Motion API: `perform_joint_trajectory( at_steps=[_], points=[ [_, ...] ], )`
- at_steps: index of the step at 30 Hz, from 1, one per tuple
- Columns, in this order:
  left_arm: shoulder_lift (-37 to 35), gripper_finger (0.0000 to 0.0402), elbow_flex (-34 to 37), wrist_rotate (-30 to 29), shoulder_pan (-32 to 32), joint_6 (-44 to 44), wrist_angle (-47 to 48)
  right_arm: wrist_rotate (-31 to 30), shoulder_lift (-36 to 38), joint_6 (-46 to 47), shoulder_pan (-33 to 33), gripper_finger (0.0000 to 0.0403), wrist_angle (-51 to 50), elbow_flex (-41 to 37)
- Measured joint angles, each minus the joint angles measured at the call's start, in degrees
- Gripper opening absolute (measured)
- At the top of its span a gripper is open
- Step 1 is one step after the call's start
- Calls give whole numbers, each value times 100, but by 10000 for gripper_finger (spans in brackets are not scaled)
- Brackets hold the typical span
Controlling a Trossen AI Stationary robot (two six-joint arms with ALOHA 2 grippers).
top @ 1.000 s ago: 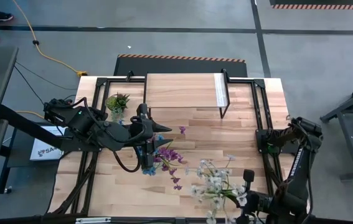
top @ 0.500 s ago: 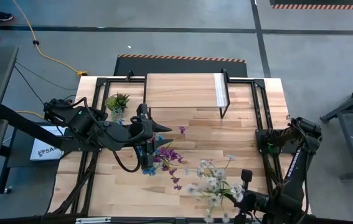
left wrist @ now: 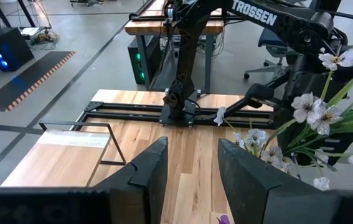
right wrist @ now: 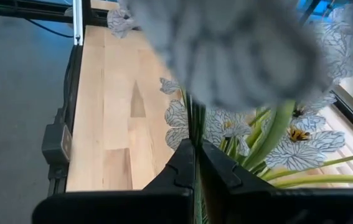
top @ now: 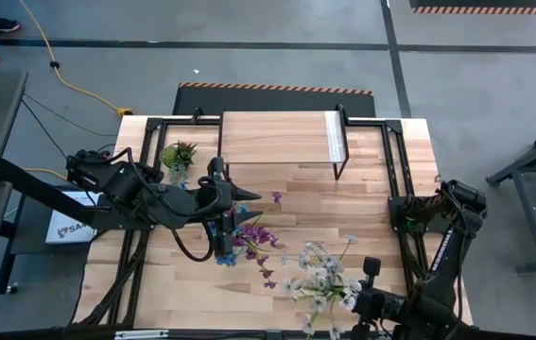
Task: Pick and place flowers into a vace then onto a shelf
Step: Put the white flowers into the right transparent vase
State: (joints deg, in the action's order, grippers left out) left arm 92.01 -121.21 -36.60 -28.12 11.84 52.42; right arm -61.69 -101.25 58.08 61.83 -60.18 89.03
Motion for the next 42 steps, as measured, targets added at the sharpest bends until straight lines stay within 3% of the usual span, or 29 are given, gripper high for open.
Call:
perform_joint_trajectory(
  at_steps=[13,24,42],
  points=[
    [0,175,0,0,0,0,0,26,-4,168,2,0,-42,-1],
    [0,175,0,0,-1,0,0,32,16,214,-36,0,508,-424],
    [0,175,0,0,-2,-2,0,540,24,639,-31,0,214,-426]
  ],
)
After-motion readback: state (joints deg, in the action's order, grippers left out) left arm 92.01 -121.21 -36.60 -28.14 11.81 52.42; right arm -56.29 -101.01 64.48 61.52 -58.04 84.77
